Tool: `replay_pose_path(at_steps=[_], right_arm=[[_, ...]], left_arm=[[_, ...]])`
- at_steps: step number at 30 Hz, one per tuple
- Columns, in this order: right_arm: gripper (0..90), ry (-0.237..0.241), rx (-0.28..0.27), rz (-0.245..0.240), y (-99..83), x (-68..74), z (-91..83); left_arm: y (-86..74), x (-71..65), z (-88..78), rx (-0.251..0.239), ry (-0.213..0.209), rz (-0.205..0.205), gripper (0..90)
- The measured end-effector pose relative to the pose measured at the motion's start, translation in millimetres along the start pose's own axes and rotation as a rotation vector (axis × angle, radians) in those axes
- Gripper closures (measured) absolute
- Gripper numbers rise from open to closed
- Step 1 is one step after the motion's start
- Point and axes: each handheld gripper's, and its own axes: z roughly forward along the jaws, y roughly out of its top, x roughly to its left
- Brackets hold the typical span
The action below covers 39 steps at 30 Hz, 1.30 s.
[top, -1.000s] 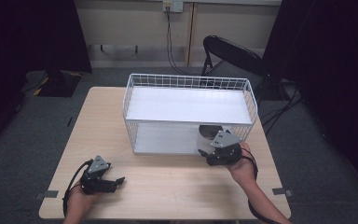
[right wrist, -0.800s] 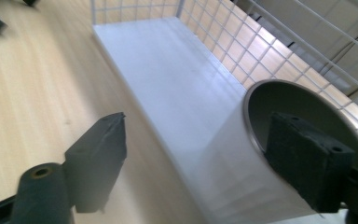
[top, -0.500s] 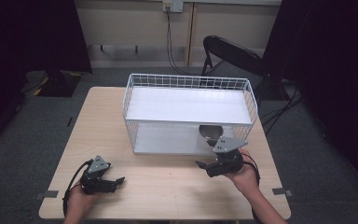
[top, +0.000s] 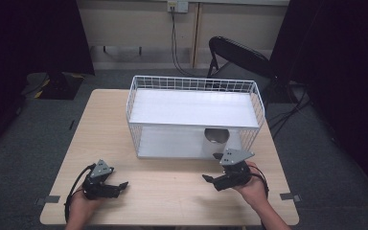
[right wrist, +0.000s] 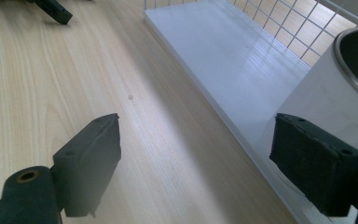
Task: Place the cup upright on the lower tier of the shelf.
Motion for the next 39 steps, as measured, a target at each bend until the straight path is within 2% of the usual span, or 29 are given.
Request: replay_pose_path(at_steps=[25, 39], right_arm=[[14.8, 0.003, 0.022, 0.044, -32.8, -6.5, -11.1], [14.8, -0.011, 0.033, 0.067, -51.1, -11.5, -20.9]], left_arm=[[0.2, 0.1, -0.1, 0.006, -0.004, 0.008, 15.5], [0.2, 0.0, -0.1, 0.006, -0.004, 0.008, 15.5]])
